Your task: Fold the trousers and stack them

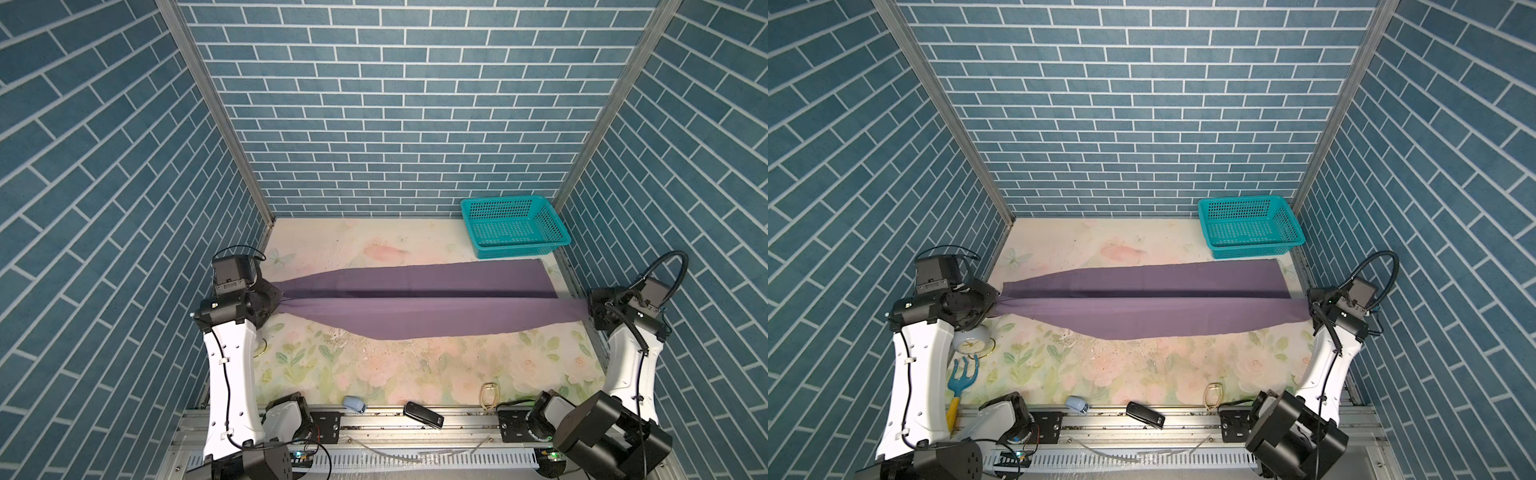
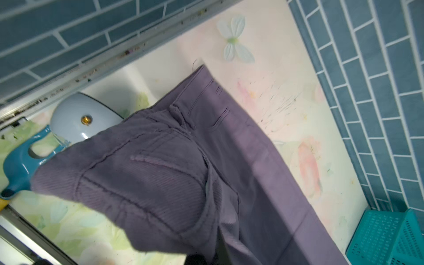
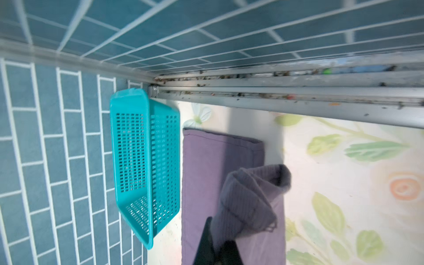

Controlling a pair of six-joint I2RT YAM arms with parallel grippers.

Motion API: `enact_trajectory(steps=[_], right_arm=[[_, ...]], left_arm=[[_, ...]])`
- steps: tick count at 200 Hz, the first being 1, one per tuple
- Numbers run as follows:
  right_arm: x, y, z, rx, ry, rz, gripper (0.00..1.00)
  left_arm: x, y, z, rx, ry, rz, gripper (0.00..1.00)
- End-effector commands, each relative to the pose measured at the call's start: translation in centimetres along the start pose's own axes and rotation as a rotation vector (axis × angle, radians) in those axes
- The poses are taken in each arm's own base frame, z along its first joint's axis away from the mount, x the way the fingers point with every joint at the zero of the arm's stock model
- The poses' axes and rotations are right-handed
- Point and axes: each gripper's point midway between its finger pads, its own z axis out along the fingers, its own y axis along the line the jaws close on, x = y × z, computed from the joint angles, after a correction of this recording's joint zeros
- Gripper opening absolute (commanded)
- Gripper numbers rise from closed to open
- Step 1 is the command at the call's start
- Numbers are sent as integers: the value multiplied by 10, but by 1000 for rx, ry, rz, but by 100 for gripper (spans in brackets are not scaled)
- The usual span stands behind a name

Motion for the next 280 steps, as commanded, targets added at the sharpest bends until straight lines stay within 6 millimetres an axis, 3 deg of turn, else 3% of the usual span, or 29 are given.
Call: enact_trajectory(steps=[1, 47, 100, 125, 155, 176, 209, 239, 280], right_arm=[[-55, 26, -4, 13, -243, -81, 0], [-51, 56, 24, -6, -229, -143, 0], [-47, 65, 51, 33, -201, -191, 0], [-50, 64, 47, 41, -223, -192, 0], [-57, 61, 22, 49, -293, -204, 0], [-58, 52, 7, 65, -324, -200, 0], [-63, 35, -6, 96, -354, -181, 0], [-65, 27, 4, 125, -334, -181, 0], [-68, 29, 31, 142, -304, -170, 0]], left_arm=[[-61, 10, -7, -122, -245, -7, 0], [-79, -11, 32, -91, -214, -17, 0], [-85, -18, 68, -118, -147, -20, 0], [-81, -14, 65, -134, -140, -14, 0], [-76, 1, 44, -164, -187, -14, 0], [-69, 10, 34, -172, -206, -16, 0], [-59, 18, 34, -188, -191, -11, 0], [-60, 17, 51, -199, -161, -7, 0], [-65, 5, 101, -216, -72, -7, 0]])
